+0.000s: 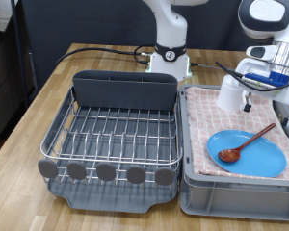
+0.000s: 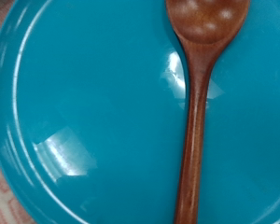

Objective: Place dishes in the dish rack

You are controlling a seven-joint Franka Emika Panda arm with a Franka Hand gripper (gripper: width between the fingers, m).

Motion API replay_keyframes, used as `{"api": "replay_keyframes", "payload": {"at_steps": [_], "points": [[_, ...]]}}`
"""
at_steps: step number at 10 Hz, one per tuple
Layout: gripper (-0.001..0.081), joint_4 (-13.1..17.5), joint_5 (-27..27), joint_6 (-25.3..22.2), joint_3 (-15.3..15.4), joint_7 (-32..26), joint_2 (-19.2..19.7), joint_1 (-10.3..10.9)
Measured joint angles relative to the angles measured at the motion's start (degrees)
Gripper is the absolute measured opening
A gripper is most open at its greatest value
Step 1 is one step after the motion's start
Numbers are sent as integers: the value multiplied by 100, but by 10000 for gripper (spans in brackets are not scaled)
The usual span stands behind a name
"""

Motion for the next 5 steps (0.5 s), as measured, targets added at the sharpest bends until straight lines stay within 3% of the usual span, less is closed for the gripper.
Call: {"api": "replay_keyframes", "payload": {"at_steps": [5], "points": [[802, -2, -496, 407, -276, 122, 352, 35]]}}
